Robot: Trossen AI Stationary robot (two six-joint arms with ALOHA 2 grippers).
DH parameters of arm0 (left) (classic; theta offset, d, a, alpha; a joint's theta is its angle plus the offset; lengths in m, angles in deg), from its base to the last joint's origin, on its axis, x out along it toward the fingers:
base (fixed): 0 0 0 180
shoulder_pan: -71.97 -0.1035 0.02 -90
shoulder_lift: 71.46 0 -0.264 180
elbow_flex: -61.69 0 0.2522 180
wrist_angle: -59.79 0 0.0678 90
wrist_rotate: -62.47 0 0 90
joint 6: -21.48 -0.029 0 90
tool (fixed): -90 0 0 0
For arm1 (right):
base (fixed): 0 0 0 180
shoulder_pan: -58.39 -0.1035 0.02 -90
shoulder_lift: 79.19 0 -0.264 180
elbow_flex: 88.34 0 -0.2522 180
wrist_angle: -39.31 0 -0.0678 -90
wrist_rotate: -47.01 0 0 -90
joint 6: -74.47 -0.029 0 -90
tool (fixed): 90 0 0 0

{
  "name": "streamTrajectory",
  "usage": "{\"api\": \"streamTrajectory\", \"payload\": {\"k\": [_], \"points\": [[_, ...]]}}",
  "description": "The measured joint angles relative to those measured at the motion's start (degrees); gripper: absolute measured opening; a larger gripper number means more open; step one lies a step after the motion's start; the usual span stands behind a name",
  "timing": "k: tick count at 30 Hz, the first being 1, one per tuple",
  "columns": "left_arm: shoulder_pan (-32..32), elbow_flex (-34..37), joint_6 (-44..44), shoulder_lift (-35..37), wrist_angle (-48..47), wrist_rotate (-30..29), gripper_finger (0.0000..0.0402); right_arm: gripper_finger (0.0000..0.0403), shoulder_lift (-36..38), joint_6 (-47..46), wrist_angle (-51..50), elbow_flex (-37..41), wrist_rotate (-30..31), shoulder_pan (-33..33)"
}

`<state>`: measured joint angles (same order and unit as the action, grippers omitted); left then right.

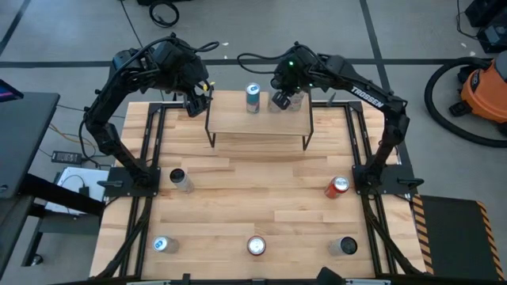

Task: Place canned beverage on shelf
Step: Put the top blue soda can on the shelf, then put the left red soda can on the shelf

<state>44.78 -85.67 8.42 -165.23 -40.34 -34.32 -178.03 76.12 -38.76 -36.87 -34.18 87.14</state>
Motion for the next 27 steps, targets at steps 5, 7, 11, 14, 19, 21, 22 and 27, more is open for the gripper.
{"api": "streamTrajectory", "payload": {"k": [5,7,11,14,19,21,22,27], "points": [[0.01,0.00,0.02,0.00,-0.15,0.00,0.0353,0.0015,3.00,0.00,-0.04,0.03,-0.07,-0.53],[0.01,0.00,0.54,0.00,-0.73,0.00,0.0353,0.0015,3.87,0.00,-0.31,0.03,-0.10,-1.01],[-0.01,0.00,2.99,0.00,-3.86,1.50,0.0353,0.0015,5.83,0.00,-1.96,0.01,-0.10,-2.26],[0.33,0.44,5.36,0.12,-3.74,3.03,0.0353,0.0015,7.06,-0.03,-4.00,-0.03,-0.10,-3.13],[1.46,0.42,8.02,0.48,-3.64,3.63,0.0353,0.0016,9.74,-2.48,-6.72,-0.03,-0.10,-4.85],[2.27,0.42,8.49,0.42,-3.64,3.63,0.0353,0.0016,11.03,-2.99,-7.04,-0.05,-0.10,-5.78],[2.77,0.42,8.84,0.44,-3.64,3.62,0.0353,0.0016,11.64,-3.00,-7.06,-0.05,-0.07,-6.22],[5.03,0.88,10.27,1.86,-3.59,3.65,0.0353,0.0016,15.34,-3.13,-7.82,-0.08,-0.07,-8.54]]}}
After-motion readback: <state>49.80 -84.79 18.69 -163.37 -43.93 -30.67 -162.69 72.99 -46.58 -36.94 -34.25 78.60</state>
